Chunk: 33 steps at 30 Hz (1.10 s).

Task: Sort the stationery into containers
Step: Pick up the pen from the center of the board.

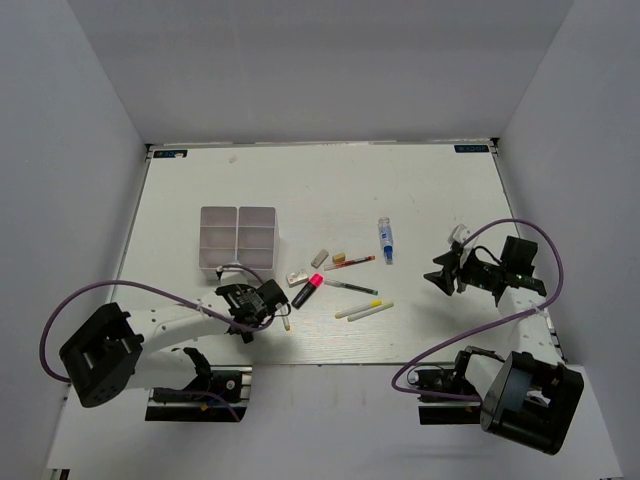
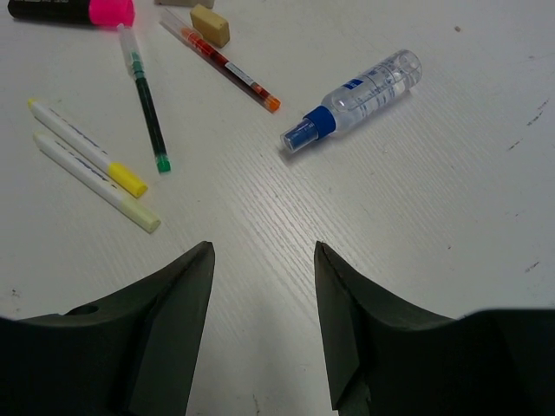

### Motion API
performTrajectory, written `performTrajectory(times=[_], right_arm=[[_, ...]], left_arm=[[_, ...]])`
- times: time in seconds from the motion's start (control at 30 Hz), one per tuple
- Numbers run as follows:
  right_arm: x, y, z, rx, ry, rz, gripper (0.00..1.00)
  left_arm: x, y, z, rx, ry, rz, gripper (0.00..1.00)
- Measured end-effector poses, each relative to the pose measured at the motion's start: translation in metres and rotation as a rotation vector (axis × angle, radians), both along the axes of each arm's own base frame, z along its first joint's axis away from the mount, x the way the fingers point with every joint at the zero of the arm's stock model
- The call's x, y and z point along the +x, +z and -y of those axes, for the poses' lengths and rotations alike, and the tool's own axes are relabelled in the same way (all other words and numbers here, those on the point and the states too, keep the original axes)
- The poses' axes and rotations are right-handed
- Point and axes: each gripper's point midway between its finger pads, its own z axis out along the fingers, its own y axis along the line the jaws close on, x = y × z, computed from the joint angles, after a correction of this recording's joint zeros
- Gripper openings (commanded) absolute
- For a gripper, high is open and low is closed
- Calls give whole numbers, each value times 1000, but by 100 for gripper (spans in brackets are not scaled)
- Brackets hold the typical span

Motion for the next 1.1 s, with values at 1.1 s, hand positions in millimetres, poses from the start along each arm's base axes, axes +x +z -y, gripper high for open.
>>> performTrajectory(times=[1.1], right_arm=[[-8, -2, 2, -11, 17, -11, 57]], left_arm=[[65, 166, 84, -377, -305, 507, 0]])
